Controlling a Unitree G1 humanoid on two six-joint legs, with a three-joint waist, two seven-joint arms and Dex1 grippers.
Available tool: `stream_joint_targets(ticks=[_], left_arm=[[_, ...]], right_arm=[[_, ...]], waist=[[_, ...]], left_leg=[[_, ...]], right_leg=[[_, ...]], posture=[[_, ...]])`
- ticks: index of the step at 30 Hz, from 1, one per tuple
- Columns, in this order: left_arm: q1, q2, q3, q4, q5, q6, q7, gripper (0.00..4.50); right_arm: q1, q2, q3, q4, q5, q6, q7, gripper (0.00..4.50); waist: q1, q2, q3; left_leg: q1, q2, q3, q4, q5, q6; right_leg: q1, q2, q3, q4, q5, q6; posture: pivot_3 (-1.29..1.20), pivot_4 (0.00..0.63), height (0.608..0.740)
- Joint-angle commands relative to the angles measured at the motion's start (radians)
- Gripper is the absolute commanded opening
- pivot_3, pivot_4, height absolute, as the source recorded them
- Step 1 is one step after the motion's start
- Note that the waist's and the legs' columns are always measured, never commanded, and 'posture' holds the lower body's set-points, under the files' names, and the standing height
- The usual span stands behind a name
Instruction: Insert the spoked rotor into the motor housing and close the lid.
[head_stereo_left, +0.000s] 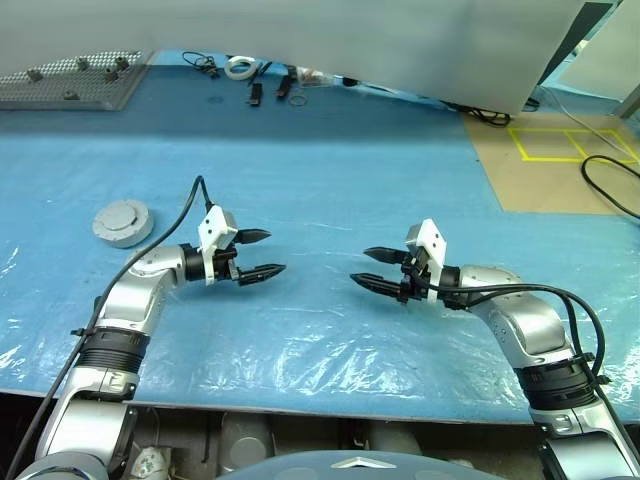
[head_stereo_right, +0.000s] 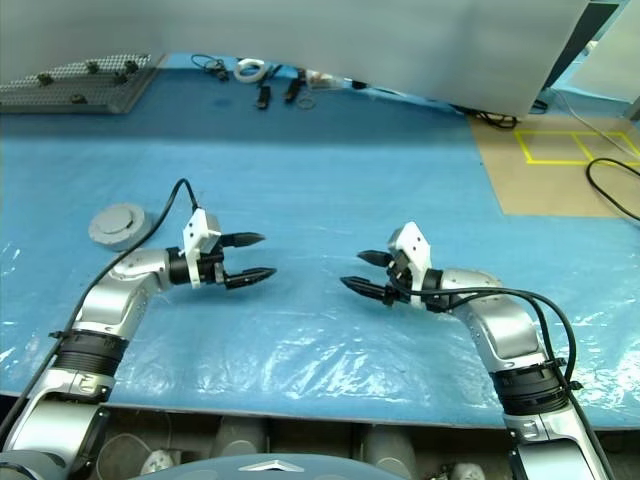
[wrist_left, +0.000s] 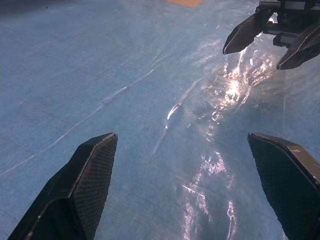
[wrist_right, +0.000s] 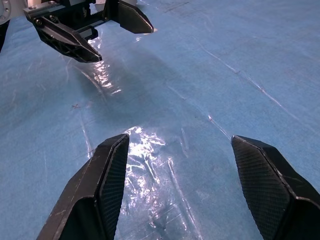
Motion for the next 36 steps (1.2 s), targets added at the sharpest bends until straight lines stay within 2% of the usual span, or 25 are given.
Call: stream_joint_targets(ticks=[1,36], left_arm=[[-0.018,0.003,0.008,-0.019,-0.01,-0.003,-0.005,4.39],[0.003,0.005,0.011,-0.038,-0.005,-0.011,0.016,4.39]], right_arm=[[-0.005,-0.003,-0.028,-0.016,0.014,-0.019,0.0,3.42],[-0.022,-0.011,-0.02,-0.005,0.009,-0.024,0.017,3.42]], waist=[[0.0,0.0,0.0],[0.0,0.0,0.0]], left_leg=[[0.0,0.0,0.0,0.0,0.0,0.0],[0.0,0.0,0.0,0.0,0.0,0.0]], right_leg=[[0.0,0.0,0.0,0.0,0.0,0.0],[0.0,0.0,0.0,0.0,0.0,0.0]], posture=[[0.0,0.15,0.74],[0.0,0.15,0.74]])
